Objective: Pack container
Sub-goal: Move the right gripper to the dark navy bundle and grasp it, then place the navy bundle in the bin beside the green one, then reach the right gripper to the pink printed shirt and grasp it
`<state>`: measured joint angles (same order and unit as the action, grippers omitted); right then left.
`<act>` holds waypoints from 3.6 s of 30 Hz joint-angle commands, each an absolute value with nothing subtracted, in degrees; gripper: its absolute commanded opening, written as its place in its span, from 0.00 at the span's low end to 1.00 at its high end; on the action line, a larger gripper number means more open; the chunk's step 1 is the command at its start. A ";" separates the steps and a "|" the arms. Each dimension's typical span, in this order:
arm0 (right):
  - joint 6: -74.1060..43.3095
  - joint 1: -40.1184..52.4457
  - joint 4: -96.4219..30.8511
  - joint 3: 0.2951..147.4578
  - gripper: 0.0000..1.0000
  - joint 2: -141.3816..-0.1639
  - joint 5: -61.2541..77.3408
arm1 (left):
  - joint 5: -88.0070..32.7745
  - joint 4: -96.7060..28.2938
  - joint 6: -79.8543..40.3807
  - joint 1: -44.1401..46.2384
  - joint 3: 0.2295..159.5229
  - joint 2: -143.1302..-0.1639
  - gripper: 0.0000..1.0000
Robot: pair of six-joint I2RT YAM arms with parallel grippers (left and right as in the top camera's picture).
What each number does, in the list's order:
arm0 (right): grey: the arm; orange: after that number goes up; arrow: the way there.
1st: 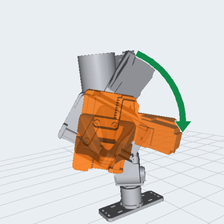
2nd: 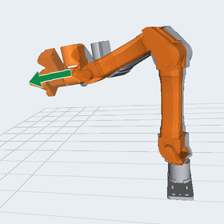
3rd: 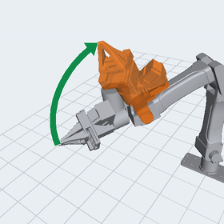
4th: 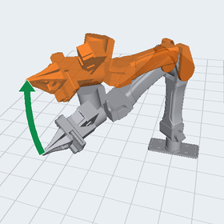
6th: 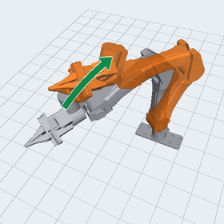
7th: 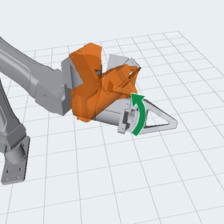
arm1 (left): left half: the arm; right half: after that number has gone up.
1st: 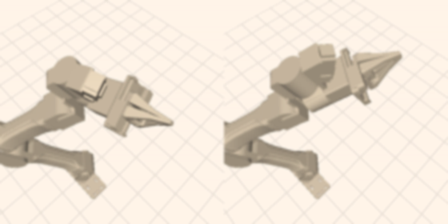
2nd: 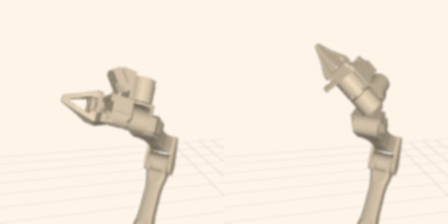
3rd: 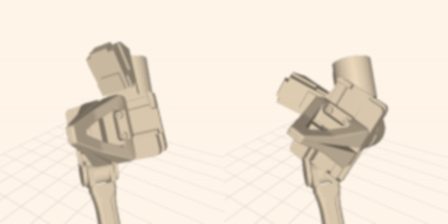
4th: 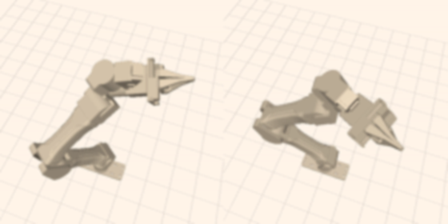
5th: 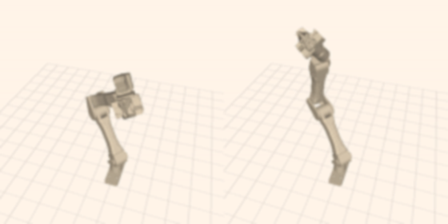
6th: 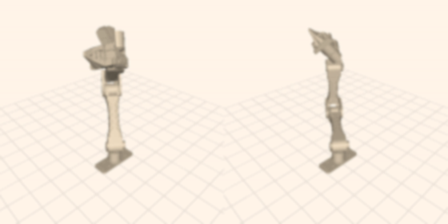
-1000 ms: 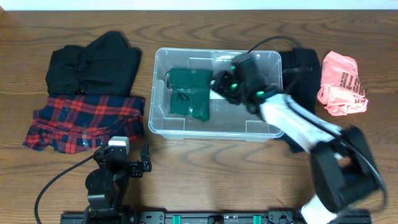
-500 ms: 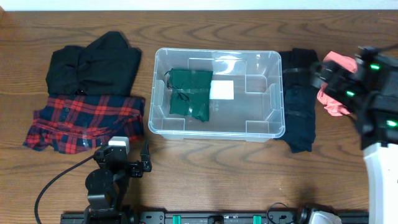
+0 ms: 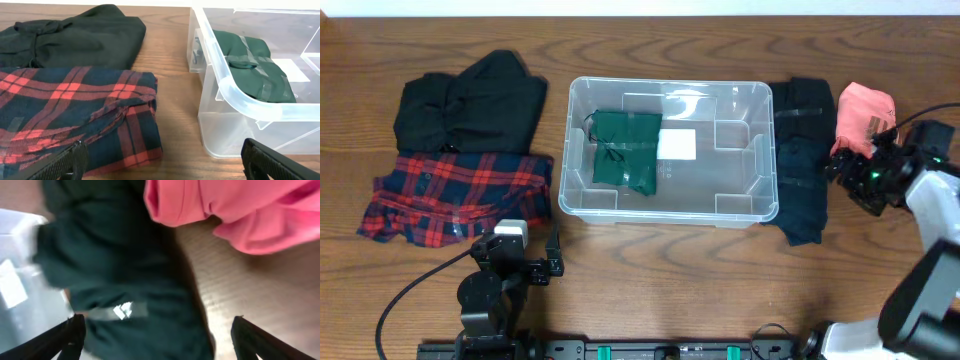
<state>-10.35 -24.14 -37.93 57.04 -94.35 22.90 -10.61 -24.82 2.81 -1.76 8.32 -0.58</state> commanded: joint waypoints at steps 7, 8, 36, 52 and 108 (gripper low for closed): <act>-6.70 -22.44 -28.86 53.84 0.80 -102.32 30.70 | -11.38 -24.77 2.50 -1.52 7.18 -0.23 0.98; -6.76 -21.85 -27.94 53.17 0.77 -102.61 30.74 | -11.38 -24.75 2.50 -1.52 7.18 -0.23 0.98; -17.98 -21.12 -40.80 52.49 0.01 -50.00 33.15 | -11.38 -24.77 2.50 -1.52 7.18 -0.23 0.98; -37.80 8.45 -16.12 52.36 0.01 -59.35 28.67 | -11.38 -24.77 2.50 -1.52 7.18 -0.23 0.98; -16.80 -5.56 -28.99 63.88 0.80 -71.11 3.38 | -11.38 -24.77 2.50 -1.52 7.18 -0.23 0.98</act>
